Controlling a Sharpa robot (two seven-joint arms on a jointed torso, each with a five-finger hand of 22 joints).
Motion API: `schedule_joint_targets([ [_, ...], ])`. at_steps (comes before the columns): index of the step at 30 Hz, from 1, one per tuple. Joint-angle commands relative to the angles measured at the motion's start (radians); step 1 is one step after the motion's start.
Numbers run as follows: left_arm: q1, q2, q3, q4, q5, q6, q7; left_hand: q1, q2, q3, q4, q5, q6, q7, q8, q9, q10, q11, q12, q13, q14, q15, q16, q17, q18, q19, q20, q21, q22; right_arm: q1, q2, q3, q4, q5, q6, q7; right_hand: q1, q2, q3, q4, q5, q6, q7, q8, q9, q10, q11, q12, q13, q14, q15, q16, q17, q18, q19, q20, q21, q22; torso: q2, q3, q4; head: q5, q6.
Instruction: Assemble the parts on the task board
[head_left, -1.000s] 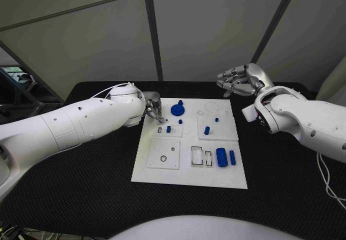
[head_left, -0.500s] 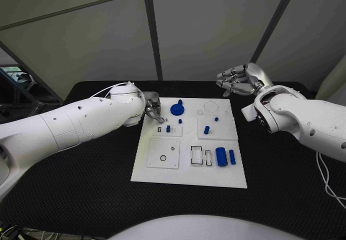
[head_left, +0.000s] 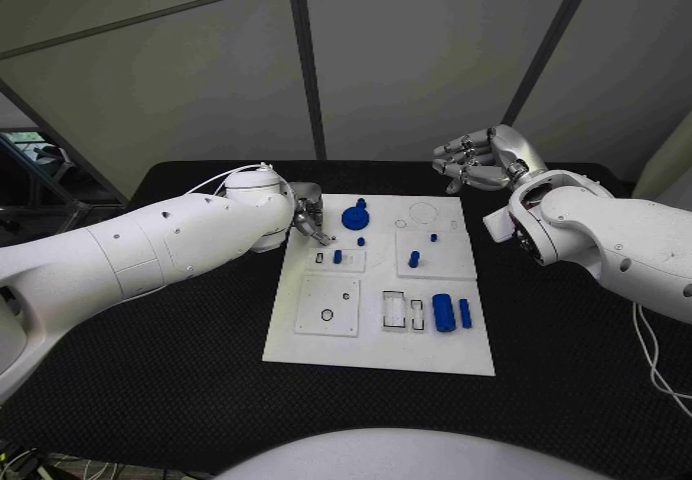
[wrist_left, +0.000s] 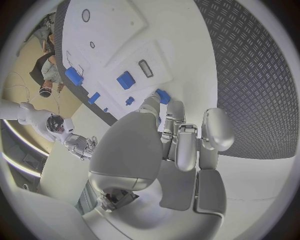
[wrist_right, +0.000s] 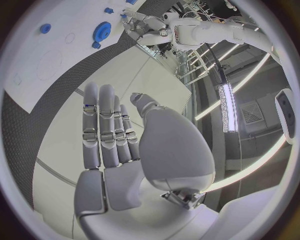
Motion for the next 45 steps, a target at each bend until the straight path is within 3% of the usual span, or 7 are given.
schedule_joint_targets([
  [1,-0.009,0.01,-0.01,-0.002,-0.003,0.018,-0.019,-0.001,-0.009,-0.007,0.0,-0.002,0.007,0.001,0.006,0.001,0.008,0.002,0.008,-0.001,0.047,-0.008,0.007,0.123,-0.039,0.008,-0.001,0.006,0.003,0.002,0.001,0.001,0.001,0.0,0.01,0.0,-0.006,0.002,0.002,0.006,0.006,-0.006,0.002,0.006,0.001,-0.008,0.0,0.004,-0.001,0.002,0.007,-0.005,0.001,0.011,0.002,0.005,-0.006,-0.002,0.0,0.0003,-0.0016,0.001,0.001],
  [6,-0.009,0.017,-0.015,-0.002,-0.001,0.026,-0.025,-0.004,-0.014,-0.011,0.0,-0.001,0.012,-0.002,0.011,0.001,0.013,-0.001,0.013,0.0,0.051,-0.01,0.012,0.131,-0.041,0.014,-0.002,0.016,0.012,0.002,0.002,0.001,0.001,0.0,0.012,-0.001,-0.006,0.002,0.002,0.006,0.006,-0.006,0.002,0.006,0.001,-0.008,0.0,0.004,-0.001,0.002,0.007,-0.005,0.001,0.011,0.002,0.005,-0.006,-0.002,0.0,0.0005,-0.0009,0.002,0.001],
  [12,-0.009,0.02,-0.019,0.001,0.023,0.018,-0.021,0.047,0.004,0.027,-0.029,0.002,0.039,-0.019,0.024,0.004,0.047,-0.018,0.032,0.028,0.066,-0.023,0.03,0.163,-0.048,0.033,-0.013,0.048,0.04,0.002,0.003,0.001,0.0,0.0,0.013,-0.001,-0.006,0.002,0.002,0.006,0.006,-0.006,0.002,0.006,0.001,-0.008,0.0,0.004,-0.001,0.002,0.007,-0.005,0.001,0.011,0.002,0.005,-0.006,-0.002,0.0,0.0002,-0.0004,0.001,0.001],
  [20,-0.01,0.017,-0.021,0.01,0.043,-0.006,-0.01,0.085,0.001,0.108,-0.058,0.006,0.092,-0.046,0.036,0.009,0.15,-0.041,0.113,0.158,0.08,-0.042,0.048,0.195,-0.058,0.059,-0.032,0.093,0.08,0.002,0.004,0.001,-0.002,0.0,0.016,-0.002,-0.007,0.003,0.003,0.008,0.007,-0.006,0.002,0.007,0.001,-0.008,0.0,0.006,-0.002,0.002,0.007,-0.005,0.002,0.011,0.003,0.005,-0.008,-0.003,0.0,-0.0004,-0.0005,0.001,-0.001],
  [26,-0.01,0.01,-0.021,0.019,0.08,-0.022,-0.008,0.066,-0.034,0.196,-0.061,0.007,0.111,-0.053,0.037,0.021,0.202,-0.049,0.15,0.224,0.089,-0.052,0.059,0.216,-0.064,0.072,-0.042,0.114,0.1,0.002,0.005,0.001,-0.003,0.0,0.02,-0.003,-0.008,0.004,0.003,0.008,0.007,-0.006,0.002,0.007,0.001,-0.008,0.0,0.006,-0.002,0.002,0.007,-0.005,0.002,0.011,0.003,0.005,-0.008,-0.003,-0.001,-0.0007,0.0004,0.002,-0.001],
  [33,-0.011,0.0,-0.021,0.03,0.101,-0.035,-0.012,0.024,-0.079,0.309,-0.07,0.005,0.114,-0.055,0.041,0.046,0.228,-0.053,0.157,0.25,0.093,-0.055,0.064,0.226,-0.066,0.079,-0.046,0.121,0.112,0.002,0.006,0.001,-0.004,0.0,0.024,-0.004,-0.008,0.004,0.003,0.008,0.007,-0.006,0.002,0.007,0.001,-0.008,0.0,0.006,-0.002,0.002,0.007,-0.005,0.002,0.011,0.003,0.005,-0.008,-0.003,-0.001,-0.0004,0.0001,0.005,-0.001],
  [45,-0.01,-0.023,-0.021,0.063,0.105,-0.057,-0.024,-0.016,-0.108,0.378,-0.082,0.004,0.115,-0.06,0.052,0.073,0.243,-0.055,0.168,0.273,0.094,-0.058,0.065,0.229,-0.068,0.083,-0.048,0.124,0.119,0.002,0.008,0.0,-0.007,0.0,0.028,-0.005,-0.01,0.005,0.003,0.01,0.008,-0.007,0.002,0.008,0.001,-0.009,0.001,0.007,-0.002,0.002,0.008,-0.005,0.002,0.011,0.003,0.005,-0.009,-0.004,-0.001,0.0003,0.0003,0.01,0.0],
])
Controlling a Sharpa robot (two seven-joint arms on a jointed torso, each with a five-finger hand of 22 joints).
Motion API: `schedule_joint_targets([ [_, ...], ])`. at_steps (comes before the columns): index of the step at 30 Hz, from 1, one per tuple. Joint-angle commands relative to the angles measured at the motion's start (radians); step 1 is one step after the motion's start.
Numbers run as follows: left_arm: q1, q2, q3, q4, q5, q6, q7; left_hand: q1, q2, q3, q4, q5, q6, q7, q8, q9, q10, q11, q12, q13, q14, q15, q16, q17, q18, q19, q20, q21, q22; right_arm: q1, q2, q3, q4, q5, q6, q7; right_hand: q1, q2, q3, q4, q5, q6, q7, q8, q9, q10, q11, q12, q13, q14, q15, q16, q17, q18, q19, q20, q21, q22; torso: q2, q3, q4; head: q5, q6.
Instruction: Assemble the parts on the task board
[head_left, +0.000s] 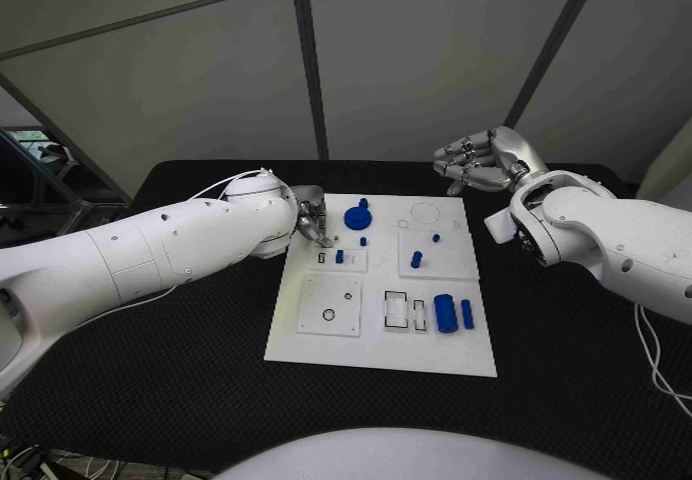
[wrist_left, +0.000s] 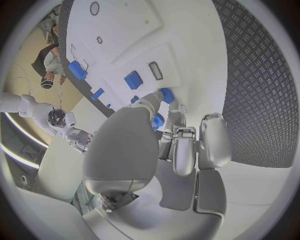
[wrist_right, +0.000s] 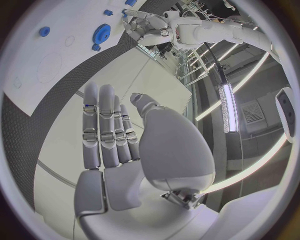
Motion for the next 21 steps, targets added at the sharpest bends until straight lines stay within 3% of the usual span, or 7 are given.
schedule_joint_targets([
  [1,-0.006,0.001,-0.004,0.014,0.029,0.004,-0.002,-0.007,-0.007,0.069,-0.061,0.004,0.045,-0.044,0.033,0.077,0.119,-0.108,0.006,0.005,0.094,-0.008,0.003,0.229,-0.067,0.006,0.0,0.006,0.084,0.002,0.002,0.001,0.0,0.0,0.01,0.002,-0.007,0.002,-0.001,0.006,0.003,-0.007,0.002,0.004,0.001,-0.009,0.001,0.007,-0.001,0.002,0.008,-0.005,0.001,0.011,0.003,0.005,-0.006,-0.001,0.0,0.0003,-0.0003,0.002,0.001],
  [21,-0.006,-0.014,-0.003,0.03,0.029,-0.003,-0.011,-0.058,-0.044,0.129,-0.082,0.0,0.042,-0.055,0.085,0.152,0.143,-0.117,0.048,0.062,0.095,-0.015,0.005,0.232,-0.068,0.009,-0.007,0.007,0.092,0.002,0.003,0.0,-0.001,0.0,0.012,0.0,-0.009,0.004,0.0,0.009,0.004,-0.007,0.002,0.004,0.001,-0.01,0.001,0.008,-0.002,0.001,0.008,-0.006,0.002,0.011,0.004,0.006,-0.007,-0.002,0.001,-0.0002,-0.001,0.003,0.005],
])
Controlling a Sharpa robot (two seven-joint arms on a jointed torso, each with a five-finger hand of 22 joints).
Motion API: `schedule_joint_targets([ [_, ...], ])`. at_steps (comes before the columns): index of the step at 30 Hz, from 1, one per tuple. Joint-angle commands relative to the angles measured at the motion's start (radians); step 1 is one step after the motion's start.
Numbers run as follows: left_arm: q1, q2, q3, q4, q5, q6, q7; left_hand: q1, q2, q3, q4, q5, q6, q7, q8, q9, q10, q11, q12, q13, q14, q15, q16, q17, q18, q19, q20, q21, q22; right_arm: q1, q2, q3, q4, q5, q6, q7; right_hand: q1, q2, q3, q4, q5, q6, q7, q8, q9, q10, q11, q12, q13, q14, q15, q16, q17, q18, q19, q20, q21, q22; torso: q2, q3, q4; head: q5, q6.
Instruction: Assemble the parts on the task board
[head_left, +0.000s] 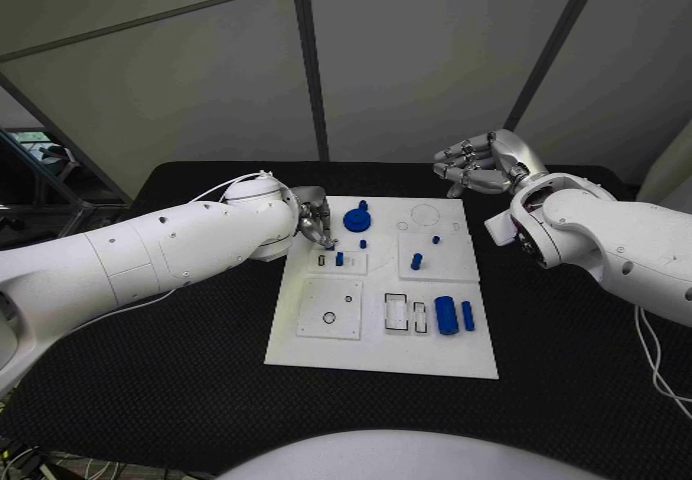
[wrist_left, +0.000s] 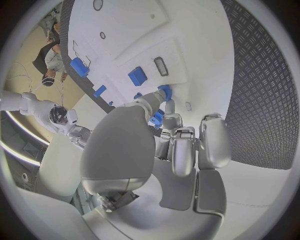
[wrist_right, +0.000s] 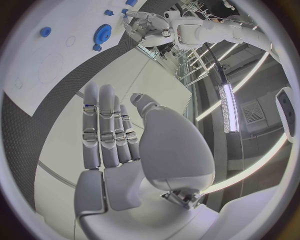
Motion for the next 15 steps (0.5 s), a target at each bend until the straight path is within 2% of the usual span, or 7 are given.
schedule_joint_targets([
  [1,-0.005,-0.002,-0.004,0.004,0.014,0.029,-0.008,-0.014,0.001,0.005,0.0,-0.001,0.02,-0.03,0.047,0.155,0.05,-0.053,0.006,0.003,0.096,-0.008,0.005,0.232,-0.068,0.006,-0.004,0.003,0.092,0.002,0.001,0.001,0.0,0.0,0.006,0.002,-0.008,0.003,0.002,0.006,0.004,-0.007,0.002,0.005,0.001,-0.006,-0.003,0.004,-0.001,0.001,0.008,-0.006,0.002,0.011,0.004,0.006,-0.004,-0.002,0.0,-0.0002,-0.0002,0.001,0.001],
  [15,-0.005,-0.014,-0.004,0.014,0.041,0.046,-0.004,-0.022,0.004,0.012,-0.008,-0.001,0.011,-0.033,0.069,0.185,0.05,-0.056,0.009,0.007,0.096,-0.01,0.005,0.234,-0.068,0.005,-0.006,0.0,0.093,0.002,0.001,0.0,0.0,0.0,0.008,0.001,-0.008,0.003,0.002,0.006,0.004,-0.007,0.002,0.005,0.001,-0.006,-0.003,0.004,-0.001,0.001,0.008,-0.006,0.002,0.011,0.004,0.006,-0.004,-0.002,-0.001,-0.0003,-0.0001,0.003,-0.001],
])
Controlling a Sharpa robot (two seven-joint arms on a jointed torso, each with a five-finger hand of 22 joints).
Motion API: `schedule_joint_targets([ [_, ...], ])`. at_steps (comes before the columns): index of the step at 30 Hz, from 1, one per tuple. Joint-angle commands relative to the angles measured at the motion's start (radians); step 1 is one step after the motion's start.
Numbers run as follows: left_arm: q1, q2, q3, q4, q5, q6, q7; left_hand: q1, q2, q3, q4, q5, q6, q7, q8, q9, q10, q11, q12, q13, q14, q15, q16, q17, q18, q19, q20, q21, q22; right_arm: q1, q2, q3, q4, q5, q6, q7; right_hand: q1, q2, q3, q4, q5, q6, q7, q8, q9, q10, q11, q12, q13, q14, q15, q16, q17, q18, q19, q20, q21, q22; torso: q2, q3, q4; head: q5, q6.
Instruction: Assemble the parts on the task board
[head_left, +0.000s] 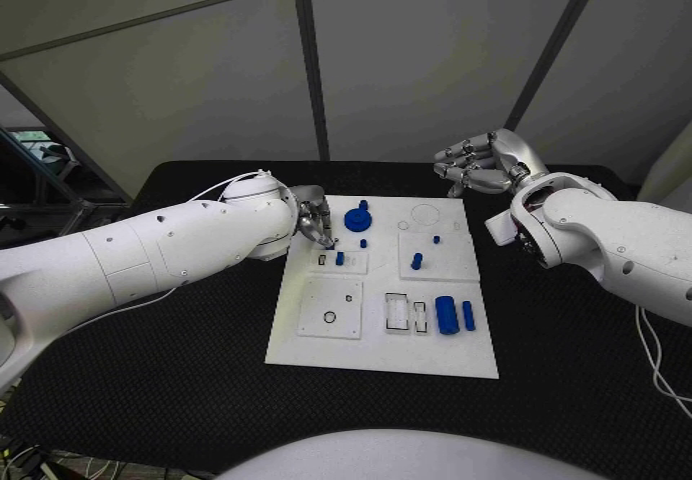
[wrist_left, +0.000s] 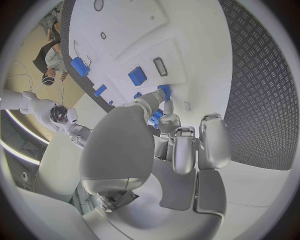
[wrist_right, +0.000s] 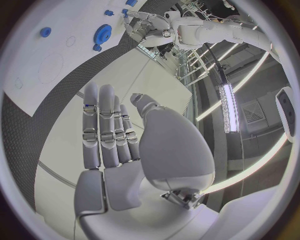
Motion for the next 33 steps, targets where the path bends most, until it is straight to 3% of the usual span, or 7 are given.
schedule_joint_targets([
  [1,-0.006,-0.007,-0.005,0.009,0.034,0.046,-0.003,-0.006,0.005,0.005,-0.001,0.0,0.007,-0.015,0.046,0.184,0.0,-0.006,0.005,-0.001,0.094,-0.005,0.005,0.234,-0.068,0.002,-0.002,0.0,0.093,0.002,0.001,0.001,0.0,0.0,0.006,0.003,-0.008,0.003,0.002,0.006,0.004,-0.007,0.002,0.005,0.001,-0.006,-0.003,0.004,-0.001,0.001,0.008,-0.006,0.001,0.011,0.004,0.006,-0.004,-0.002,-0.001,0.0,0.0002,0.001,0.001],
  [9,-0.005,-0.029,-0.004,0.036,0.043,0.032,0.01,-0.01,0.013,0.013,-0.003,0.001,-0.002,-0.014,0.053,0.197,-0.001,-0.006,0.003,-0.003,0.095,-0.005,0.007,0.237,-0.068,0.002,-0.003,0.0,0.093,0.002,0.001,0.001,0.0,0.0,0.007,0.004,-0.009,0.003,0.003,0.007,0.004,-0.008,0.002,0.005,0.001,-0.007,-0.003,0.004,-0.001,0.001,0.008,-0.006,0.001,0.011,0.004,0.006,-0.005,-0.002,-0.001,-0.0004,0.0009,0.001,0.001],
  [19,-0.005,-0.052,-0.005,0.056,-0.012,-0.033,0.042,-0.008,0.018,0.022,-0.008,0.001,-0.009,-0.015,0.059,0.209,0.003,-0.007,0.006,0.002,0.097,-0.006,0.011,0.244,-0.07,0.005,-0.003,0.006,0.099,0.001,0.001,0.0,-0.001,0.0,0.008,0.004,-0.009,0.003,0.003,0.007,0.004,-0.008,0.002,0.005,0.001,-0.007,-0.003,0.004,-0.001,0.001,0.008,-0.006,0.001,0.011,0.004,0.006,-0.005,-0.002,0.0,0.0001,0.0008,0.004,0.0],
  [33,-0.005,-0.054,-0.005,0.052,-0.074,-0.096,0.079,-0.009,0.018,0.026,-0.01,0.001,-0.01,-0.015,0.063,0.214,0.005,-0.007,0.007,0.005,0.099,-0.006,0.014,0.249,-0.071,0.007,-0.003,0.01,0.102,0.001,0.002,0.0,-0.002,0.0,0.008,0.005,-0.01,0.003,0.002,0.009,0.004,-0.008,0.002,0.005,0.001,-0.008,-0.002,0.005,-0.002,0.0,0.008,-0.007,0.001,0.011,0.004,0.006,-0.006,-0.003,0.0,0.0001,-0.001,0.007,0.0],
])
